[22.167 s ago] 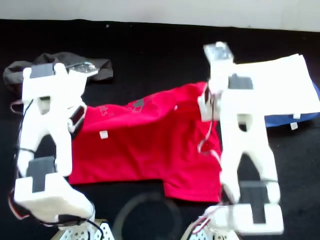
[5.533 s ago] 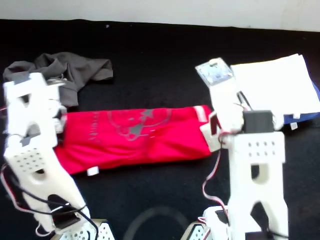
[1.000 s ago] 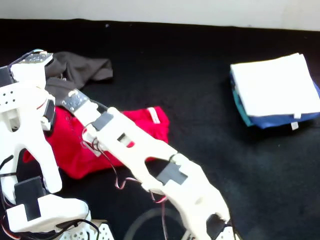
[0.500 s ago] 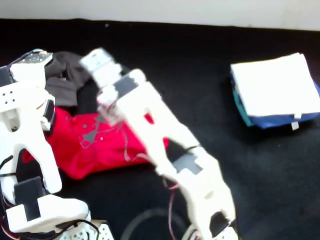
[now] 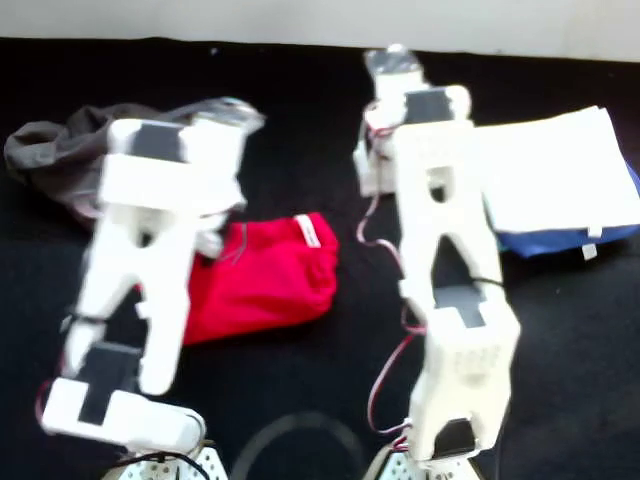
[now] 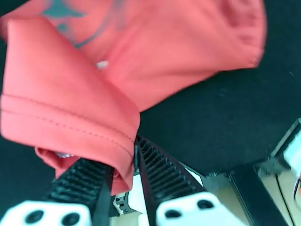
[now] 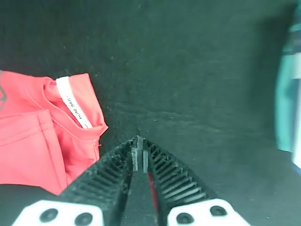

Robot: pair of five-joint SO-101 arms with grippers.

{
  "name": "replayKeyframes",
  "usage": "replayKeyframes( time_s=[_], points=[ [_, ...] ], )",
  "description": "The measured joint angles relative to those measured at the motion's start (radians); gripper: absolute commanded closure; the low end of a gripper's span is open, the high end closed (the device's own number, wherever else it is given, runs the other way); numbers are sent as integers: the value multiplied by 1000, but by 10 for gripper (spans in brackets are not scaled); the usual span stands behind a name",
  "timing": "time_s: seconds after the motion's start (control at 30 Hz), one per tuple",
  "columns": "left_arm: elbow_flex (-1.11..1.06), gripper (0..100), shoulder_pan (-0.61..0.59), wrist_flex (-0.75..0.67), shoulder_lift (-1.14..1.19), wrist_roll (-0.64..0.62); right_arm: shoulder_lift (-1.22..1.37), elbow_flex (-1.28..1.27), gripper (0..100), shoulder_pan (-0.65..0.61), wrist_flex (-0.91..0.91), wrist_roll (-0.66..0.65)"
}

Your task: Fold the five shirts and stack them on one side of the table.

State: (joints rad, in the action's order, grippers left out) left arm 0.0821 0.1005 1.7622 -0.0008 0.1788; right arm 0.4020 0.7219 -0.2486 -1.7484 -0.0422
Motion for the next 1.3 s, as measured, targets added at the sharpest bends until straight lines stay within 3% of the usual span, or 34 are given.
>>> replayKeyframes(
  time_s=[0.13,0.27,0.37,0.5,0.77,0.93,1.13,1.3],
  points=[
    [69,991,106,-40,135,-46,-193,-17,992,48,-3,-3],
    [203,991,149,-46,284,-80,-385,-193,992,118,-3,-6],
    [319,991,186,-46,377,-84,-483,-427,992,184,38,-29],
    [457,991,259,-46,493,-84,-660,-802,992,249,227,-74],
    [631,991,342,-46,706,-84,-1068,-1507,992,270,560,-103],
    [721,983,347,-46,783,-84,-1117,-1821,992,301,752,-103],
    [753,813,348,-31,833,-86,-1120,-2016,992,351,941,-103],
    [753,841,347,-14,829,-86,-1142,-2133,992,361,1080,-103]
  ],
)
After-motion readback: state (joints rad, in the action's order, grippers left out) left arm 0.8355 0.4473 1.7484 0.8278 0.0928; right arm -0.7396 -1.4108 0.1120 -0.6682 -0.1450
